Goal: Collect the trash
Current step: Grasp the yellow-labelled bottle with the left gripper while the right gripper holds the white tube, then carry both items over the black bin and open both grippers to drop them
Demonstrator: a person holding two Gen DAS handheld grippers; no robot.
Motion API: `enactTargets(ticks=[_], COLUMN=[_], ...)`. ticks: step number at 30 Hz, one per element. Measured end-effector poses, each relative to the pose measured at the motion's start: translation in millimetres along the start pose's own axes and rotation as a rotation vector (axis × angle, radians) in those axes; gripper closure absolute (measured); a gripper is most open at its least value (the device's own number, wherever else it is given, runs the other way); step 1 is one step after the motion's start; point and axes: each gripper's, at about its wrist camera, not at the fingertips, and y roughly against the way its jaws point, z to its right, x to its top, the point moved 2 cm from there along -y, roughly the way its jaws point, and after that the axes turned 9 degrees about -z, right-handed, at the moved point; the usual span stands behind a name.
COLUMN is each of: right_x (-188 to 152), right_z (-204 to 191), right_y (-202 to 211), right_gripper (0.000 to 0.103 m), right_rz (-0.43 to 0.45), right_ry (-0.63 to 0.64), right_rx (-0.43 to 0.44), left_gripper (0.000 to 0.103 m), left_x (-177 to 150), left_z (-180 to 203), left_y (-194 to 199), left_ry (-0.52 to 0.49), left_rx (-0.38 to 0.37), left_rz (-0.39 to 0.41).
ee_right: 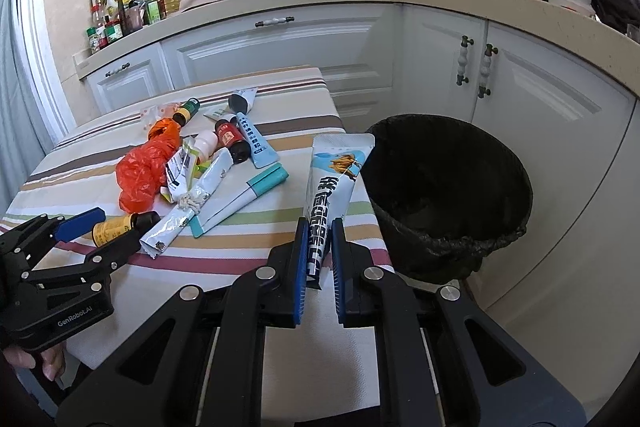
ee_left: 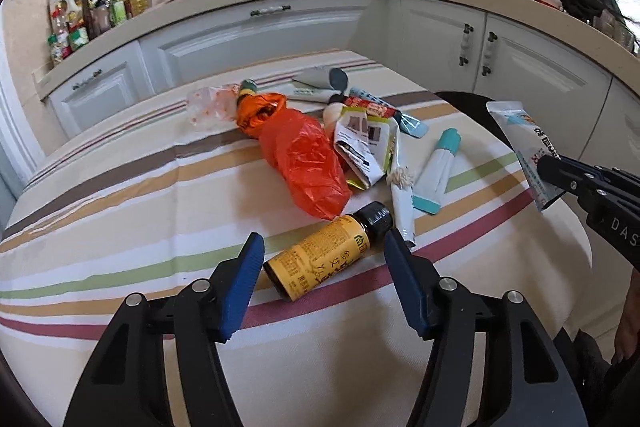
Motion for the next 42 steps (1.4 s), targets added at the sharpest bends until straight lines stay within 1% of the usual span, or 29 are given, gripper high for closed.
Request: enactTargets(ticks=[2, 4, 5, 6, 11, 15, 20, 22, 23, 24, 29, 30, 31, 32, 33, 42], right_x=[0.0, 0.1, 0.1, 0.3, 0.5, 0.4, 0.3, 0.4, 0.3, 0.3, 0.2, -0.2, 0.1, 0.0, 0.0, 1.2], right_z=[-0.4, -0.5, -0.6, -0.5, -0.4, -0.3, 0.2, 0.1, 0.0, -0.1, -0.1, -0.2, 0.4, 0.4, 0.6, 1.8], right_y=[-0.8, -1.6, -2.1, -2.6, -4.9, -5.7, -7.5, -7.2, -7.5, -7.7, -8.4, -8.7, -9.0, -9.1, -9.2, -9.5], right_gripper=[0.092, 0.092, 0.092, 0.092, 0.092, 0.092, 0.092, 0.092, 0.092, 0.092, 0.092, 0.092, 0.092, 0.092, 0.092, 0.093], right_rz=[-0.003, -0.006, -0.007, -0.007, -0.012, -0.014, -0.015, -0.015, -0.015, -0.016, -0.017, -0.018, -0.017, -0.017, -0.017, -0.016], right_ry=[-0.002, -0.002, -0.002, -0.003, -0.004, -0.004, -0.002, -0.003, -0.002, -0.001, -0.003, -0.004, -0.003, -0.003, -0.005, 0.0], right_rx=[0.001, 0.001, 0.0, 0.0, 0.002, 0.002, 0.003, 0.003, 0.004, 0.003, 0.004, 0.003, 0.003, 0.003, 0.003, 0.003], left_gripper=[0.042, 0.046, 0.056, 0.061, 0.068, 0.072, 0.073, 0.068, 0.061, 0.057, 0.056, 0.058, 0.062, 0.071, 0.078, 0.078], left_x=[0.1, -0.6, -1.2, -2.0, -3.9, -6.0, -9.0, -7.8, -7.2, -6.7, -2.7, -1.7, -0.6, -0.3, 0.0, -8.7], left_z=[1.5, 1.1, 0.3, 0.2, -1.7, -5.3, -7.9, -7.6, -7.1, -6.5, -5.7, -6.5, -7.5, -7.7, -7.5, -6.4], left_y=[-3.4, -5.4, -6.3, -6.0, -3.1, -0.6, 1.2, 0.8, 0.6, 0.0, -3.8, -4.2, -4.2, -4.8, -4.6, 2.5], left_ry=[-0.013, -0.01, -0.008, -0.003, 0.008, 0.04, 0.071, 0.071, 0.071, 0.074, 0.079, 0.084, 0.09, 0.092, 0.086, 0.09], left_rx=[-0.009, -0.022, -0.033, -0.04, -0.053, -0.072, -0.067, -0.073, -0.071, -0.073, -0.062, -0.065, -0.066, -0.067, -0.058, -0.046], left_rz=[-0.014, -0.026, -0.035, -0.035, -0.038, -0.04, -0.032, -0.034, -0.037, -0.038, -0.035, -0.035, -0.034, -0.035, -0.033, -0.024])
